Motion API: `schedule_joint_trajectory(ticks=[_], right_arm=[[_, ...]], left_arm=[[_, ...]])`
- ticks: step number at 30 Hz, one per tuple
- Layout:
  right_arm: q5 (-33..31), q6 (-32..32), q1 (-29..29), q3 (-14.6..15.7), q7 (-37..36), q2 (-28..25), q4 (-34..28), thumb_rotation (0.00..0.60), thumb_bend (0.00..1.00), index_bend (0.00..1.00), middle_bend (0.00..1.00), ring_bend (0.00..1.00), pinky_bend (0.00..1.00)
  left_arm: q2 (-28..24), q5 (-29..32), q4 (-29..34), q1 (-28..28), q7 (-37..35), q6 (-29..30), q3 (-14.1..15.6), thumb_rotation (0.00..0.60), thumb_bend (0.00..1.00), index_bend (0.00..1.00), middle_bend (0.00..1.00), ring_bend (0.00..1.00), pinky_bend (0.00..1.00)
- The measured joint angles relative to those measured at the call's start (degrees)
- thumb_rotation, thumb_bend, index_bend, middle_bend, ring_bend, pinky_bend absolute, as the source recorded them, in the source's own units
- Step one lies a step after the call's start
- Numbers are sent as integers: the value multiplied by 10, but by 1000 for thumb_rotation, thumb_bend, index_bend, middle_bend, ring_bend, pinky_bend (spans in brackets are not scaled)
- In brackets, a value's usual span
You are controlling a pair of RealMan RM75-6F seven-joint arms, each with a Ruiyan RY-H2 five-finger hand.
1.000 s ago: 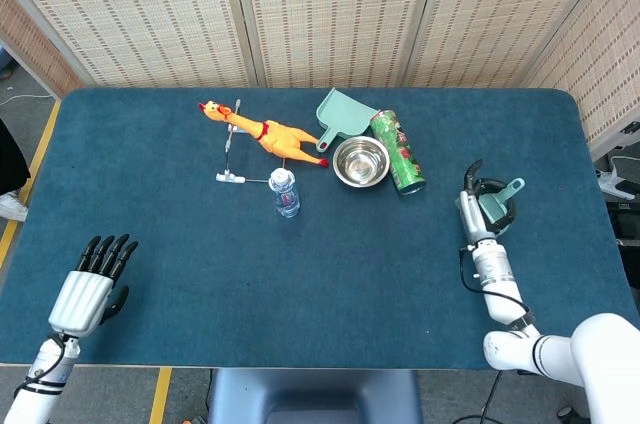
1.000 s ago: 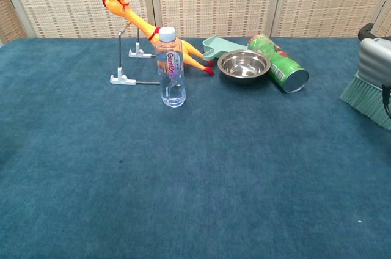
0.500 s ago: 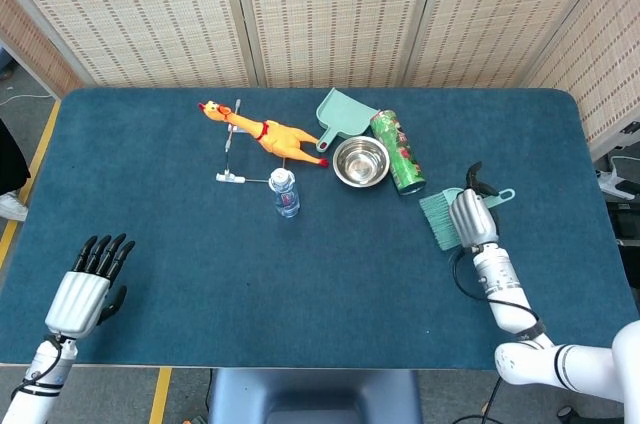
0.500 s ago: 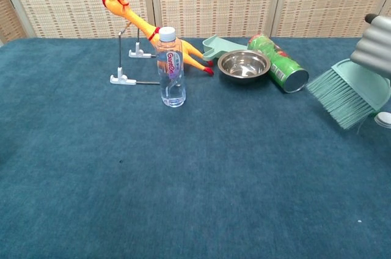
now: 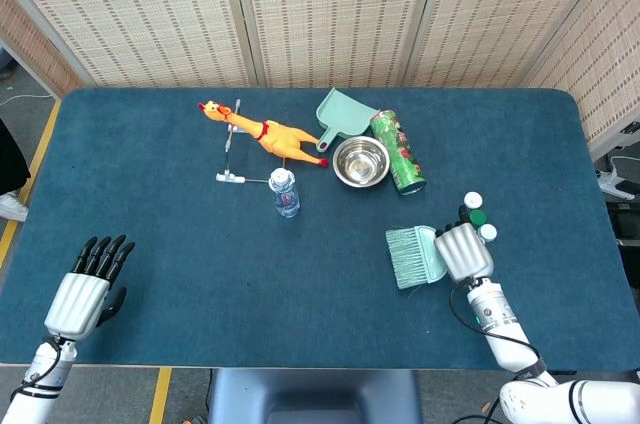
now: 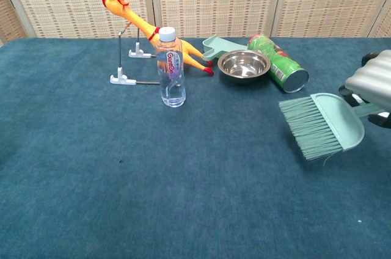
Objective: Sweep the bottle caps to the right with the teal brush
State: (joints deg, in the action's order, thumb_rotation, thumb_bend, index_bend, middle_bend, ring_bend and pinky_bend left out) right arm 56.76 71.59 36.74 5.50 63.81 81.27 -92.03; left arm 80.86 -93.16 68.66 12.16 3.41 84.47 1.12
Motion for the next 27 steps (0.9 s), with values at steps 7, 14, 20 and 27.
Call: schedule_joint_trajectory(ticks=[7, 14, 20, 27], right_arm=[[7, -31, -28, 2, -89, 57, 87, 600, 241, 0, 43, 46, 7], [15, -28, -62, 9, -115, 38, 42, 600, 152, 0, 0, 0, 0], [80, 74, -119, 10, -198, 18, 24, 600, 152, 0, 0, 0, 0], [150, 205, -212, -4, -327, -6, 40, 600, 151, 0, 0, 0, 0]], left_arm=[[-5, 2, 4, 1, -3, 3, -5, 600, 465, 0, 0, 0, 50], [-5, 4, 0, 4, -9, -2, -5, 600, 465, 0, 0, 0, 50], [-8, -6, 3, -1, -14, 20, -6, 600, 465, 0, 0, 0, 50], [-6, -10, 0, -5, -15, 41, -12, 600, 465, 0, 0, 0, 50]])
